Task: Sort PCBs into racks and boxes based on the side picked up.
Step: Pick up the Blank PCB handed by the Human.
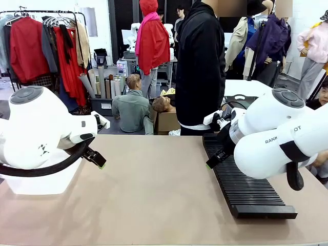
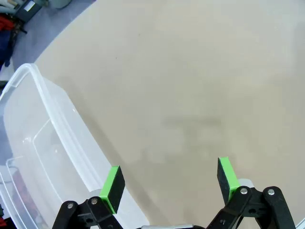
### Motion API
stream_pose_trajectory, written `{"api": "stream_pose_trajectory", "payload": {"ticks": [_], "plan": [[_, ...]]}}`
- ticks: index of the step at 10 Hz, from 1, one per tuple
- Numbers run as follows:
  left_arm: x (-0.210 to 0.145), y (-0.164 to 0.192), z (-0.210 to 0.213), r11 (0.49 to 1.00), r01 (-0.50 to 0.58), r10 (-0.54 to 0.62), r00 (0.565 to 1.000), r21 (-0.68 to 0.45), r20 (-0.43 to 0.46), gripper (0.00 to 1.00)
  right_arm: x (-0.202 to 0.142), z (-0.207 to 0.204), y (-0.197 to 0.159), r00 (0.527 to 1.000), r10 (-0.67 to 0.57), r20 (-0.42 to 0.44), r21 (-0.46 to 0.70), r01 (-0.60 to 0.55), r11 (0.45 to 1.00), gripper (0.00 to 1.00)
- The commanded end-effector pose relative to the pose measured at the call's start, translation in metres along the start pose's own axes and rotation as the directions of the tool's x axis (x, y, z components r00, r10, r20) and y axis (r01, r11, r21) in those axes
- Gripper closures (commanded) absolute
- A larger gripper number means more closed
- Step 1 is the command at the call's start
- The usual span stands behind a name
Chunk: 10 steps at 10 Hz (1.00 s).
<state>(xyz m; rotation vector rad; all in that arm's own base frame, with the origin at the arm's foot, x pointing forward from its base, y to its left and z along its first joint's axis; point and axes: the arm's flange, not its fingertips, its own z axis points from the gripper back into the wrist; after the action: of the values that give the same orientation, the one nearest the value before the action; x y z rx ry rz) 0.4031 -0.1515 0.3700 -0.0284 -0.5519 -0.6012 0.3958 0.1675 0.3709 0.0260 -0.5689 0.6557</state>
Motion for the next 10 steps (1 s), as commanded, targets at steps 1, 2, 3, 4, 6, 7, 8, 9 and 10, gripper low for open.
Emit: {"api": "stream_pose_trajectory", "payload": {"ticks": [1, 2, 3, 4, 6, 7, 8, 9, 10], "plan": [[0.000, 0.000, 0.000, 1.000, 0.000, 0.000, 1.000, 0.000, 0.000, 0.00, 0.000, 0.000, 0.000, 1.000, 0.000, 0.000, 0.000, 0.000, 1.000, 0.00], [0.000, 0.000, 0.000, 1.000, 0.000, 0.000, 1.000, 0.000, 0.000, 0.00, 0.000, 0.000, 0.000, 1.000, 0.000, 0.000, 0.000, 0.000, 1.000, 0.00], [0.007, 0.000, 0.004, 0.999, 0.001, 0.000, 1.000, -0.052, 0.005, 0.00, 0.000, 0.000, 0.000, 1.000, 0.000, 0.000, 0.000, 0.000, 1.000, 0.00], [0.015, 0.005, 0.014, 0.998, -0.002, 0.002, 1.000, -0.064, -0.004, 0.00, 0.004, 0.006, -0.004, 1.000, 0.018, 0.026, 0.004, -0.018, 1.000, 0.00], [0.027, 0.008, 0.027, 0.996, 0.021, -0.022, 1.000, -0.090, -0.011, 0.00, 0.014, 0.024, -0.014, 0.998, 0.009, 0.059, -0.006, -0.009, 1.000, 0.00], [0.031, 0.012, 0.034, 0.997, 0.019, -0.020, 1.000, -0.078, -0.012, 0.00, 0.020, 0.032, -0.020, 0.998, 0.001, 0.062, 0.004, -0.001, 1.000, 0.00], [0.036, 0.019, 0.040, 0.998, 0.010, -0.011, 1.000, -0.065, -0.017, 0.00, 0.026, 0.040, -0.029, 0.999, -0.007, 0.053, 0.029, 0.006, 1.000, 0.00], [0.045, 0.033, 0.046, 0.997, 0.000, -0.002, 1.000, -0.074, -0.021, 0.00, 0.035, 0.047, -0.040, 0.999, -0.016, 0.037, 0.070, 0.014, 0.997, 0.00], [0.053, 0.048, 0.052, 0.995, -0.023, 0.021, 0.999, -0.097, -0.025, 0.00, 0.045, 0.054, -0.053, 1.000, -0.027, 0.013, 0.112, 0.026, 0.993, 0.00]]}}
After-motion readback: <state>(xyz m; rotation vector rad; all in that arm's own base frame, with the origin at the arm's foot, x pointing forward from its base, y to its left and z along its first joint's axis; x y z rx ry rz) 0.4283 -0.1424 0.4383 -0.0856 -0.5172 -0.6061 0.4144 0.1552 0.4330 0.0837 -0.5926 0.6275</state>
